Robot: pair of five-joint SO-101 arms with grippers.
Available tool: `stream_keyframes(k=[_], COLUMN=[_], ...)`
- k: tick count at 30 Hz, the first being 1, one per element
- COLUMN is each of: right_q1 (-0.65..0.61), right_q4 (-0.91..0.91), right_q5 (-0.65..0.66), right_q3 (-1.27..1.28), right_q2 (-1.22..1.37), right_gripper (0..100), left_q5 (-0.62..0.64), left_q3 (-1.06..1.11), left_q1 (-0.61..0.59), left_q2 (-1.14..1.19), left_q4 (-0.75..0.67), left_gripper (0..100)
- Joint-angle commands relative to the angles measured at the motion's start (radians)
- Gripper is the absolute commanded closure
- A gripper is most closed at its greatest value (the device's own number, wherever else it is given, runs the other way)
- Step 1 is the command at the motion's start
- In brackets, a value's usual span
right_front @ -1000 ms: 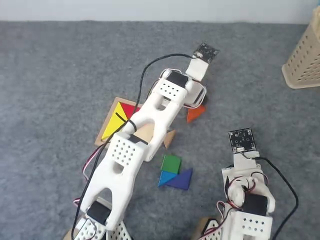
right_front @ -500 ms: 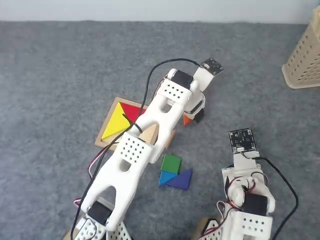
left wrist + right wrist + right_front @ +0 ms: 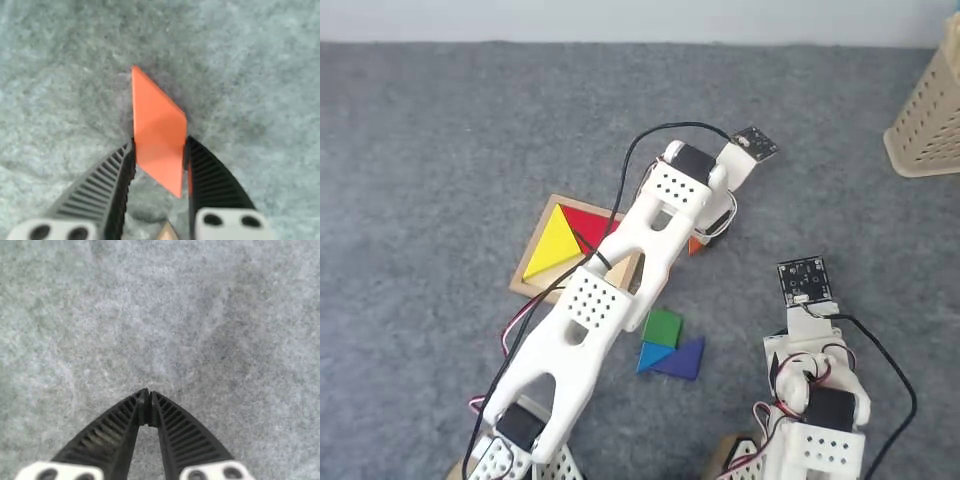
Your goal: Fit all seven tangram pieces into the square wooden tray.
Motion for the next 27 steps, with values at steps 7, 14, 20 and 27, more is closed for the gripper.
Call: stream_keyframes(k=[7,14,20,27], right_q1=[0.012,0.012,0.012,0.012], right_q4=[-0.013,-0.013,-0.013,-0.013], right_q5=[0.011,0.011,0.011,0.011], right_q3=[0.006,0.006,0.006,0.006], right_q2=[-0.015,-0.015,-0.015,-0.015], right_gripper=[99.2,99.2,99.2,99.2], left_q5=[-0.011,-0.015,-0.077,-0.127], left_q3=[0.111,0.516,0.806,1.04], left_q1=[0.008,0.025,0.011,0.003], left_q2=[-0.028,-0.328,-0.588,-0.907], left_q4=[0.048,0.046,0.035,0.008], left_gripper=[95,95,95,95])
